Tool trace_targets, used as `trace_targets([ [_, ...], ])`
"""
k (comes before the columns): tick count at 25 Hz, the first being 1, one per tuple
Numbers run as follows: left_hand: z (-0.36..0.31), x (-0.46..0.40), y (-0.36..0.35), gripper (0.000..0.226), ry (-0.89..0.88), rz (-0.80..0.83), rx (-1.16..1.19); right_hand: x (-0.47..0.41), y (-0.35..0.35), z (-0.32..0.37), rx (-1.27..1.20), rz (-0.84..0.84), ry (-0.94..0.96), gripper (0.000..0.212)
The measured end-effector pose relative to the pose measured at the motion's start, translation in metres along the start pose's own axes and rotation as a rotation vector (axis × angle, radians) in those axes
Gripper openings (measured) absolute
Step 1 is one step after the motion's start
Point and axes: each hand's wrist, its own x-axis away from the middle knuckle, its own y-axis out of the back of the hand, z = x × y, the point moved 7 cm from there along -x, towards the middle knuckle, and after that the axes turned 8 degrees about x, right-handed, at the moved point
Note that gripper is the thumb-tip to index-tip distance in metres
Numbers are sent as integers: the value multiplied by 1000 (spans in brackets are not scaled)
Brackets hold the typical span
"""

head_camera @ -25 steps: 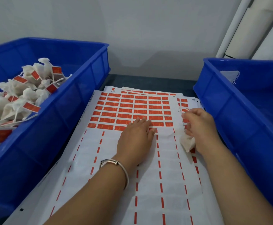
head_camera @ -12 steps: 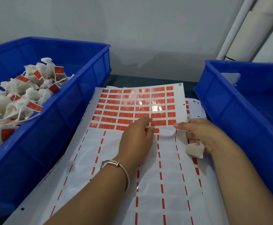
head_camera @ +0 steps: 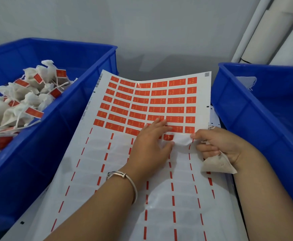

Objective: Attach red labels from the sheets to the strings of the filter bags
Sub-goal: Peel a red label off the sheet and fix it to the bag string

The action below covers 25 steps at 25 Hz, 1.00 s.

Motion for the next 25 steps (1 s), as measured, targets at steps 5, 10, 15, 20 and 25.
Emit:
trace_targets([
  [5,4,-3,0,45,24,6,22,-2,-5,-5,-110,71,3,44],
  [10,-2,-3,5,36,-54,-30,-30,-4,-7,-5,-120,114,17,48],
  [15,-8,-3,3,38,-119,34,-198,-5,-5,-7,-113,105,30,50],
  [20,-6,-3,4,36,-88,10,-173,-3,-6,-6,-84,94,39,48],
  [25,-6,-3,6,31,-73,-23,-134,-2,-6,-7,-66,82,38,48],
])
